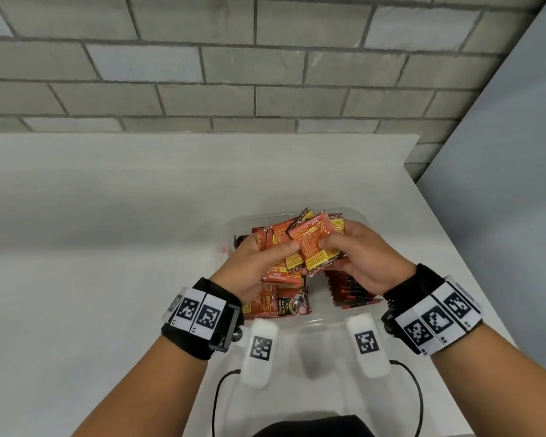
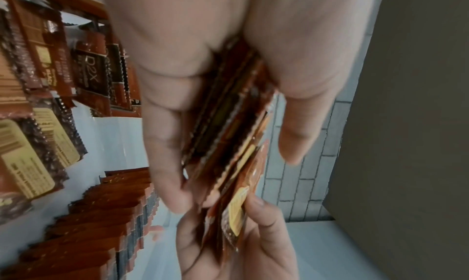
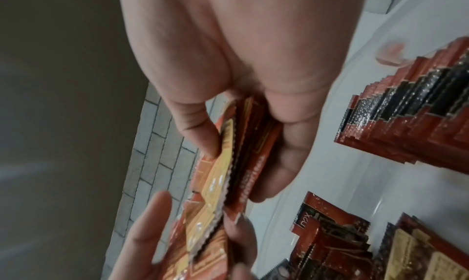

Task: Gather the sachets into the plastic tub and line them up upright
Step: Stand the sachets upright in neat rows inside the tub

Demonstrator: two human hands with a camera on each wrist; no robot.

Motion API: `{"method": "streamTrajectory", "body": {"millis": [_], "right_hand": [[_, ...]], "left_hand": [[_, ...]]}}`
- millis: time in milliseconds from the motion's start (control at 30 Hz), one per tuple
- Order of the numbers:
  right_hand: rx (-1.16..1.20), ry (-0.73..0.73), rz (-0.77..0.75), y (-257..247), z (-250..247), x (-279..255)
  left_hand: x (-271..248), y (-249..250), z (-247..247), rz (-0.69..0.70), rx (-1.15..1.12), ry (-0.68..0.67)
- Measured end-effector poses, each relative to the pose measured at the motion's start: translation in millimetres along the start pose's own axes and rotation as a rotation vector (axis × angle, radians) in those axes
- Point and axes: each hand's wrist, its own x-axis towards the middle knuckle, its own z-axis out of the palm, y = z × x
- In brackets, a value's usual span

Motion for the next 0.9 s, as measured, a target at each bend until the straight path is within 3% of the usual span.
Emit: {"method": "streamTrajectory", "body": {"millis": [133, 433, 667, 800, 900], "right_hand": [[0.101, 0.070, -0.015, 6, -5, -3], [0.152, 0.064, 0.042, 19, 0, -8], [0.182, 0.094, 0.010, 21, -1, -10], [0.173, 0.076, 0.018, 22, 0, -11], [0.158, 0.052, 0.021, 22, 4, -12]], "left_hand": [[-3, -5, -5, -0.074, -0.221, 0.077], [-4, -12, 1, 0.109, -0.060, 0.110], [-2, -15, -1, 0.007, -0.240, 0.194], [-4, -16, 3, 0.078, -0.126, 0.157], [-4, -16, 5, 0.095, -0.049, 0.204]]}}
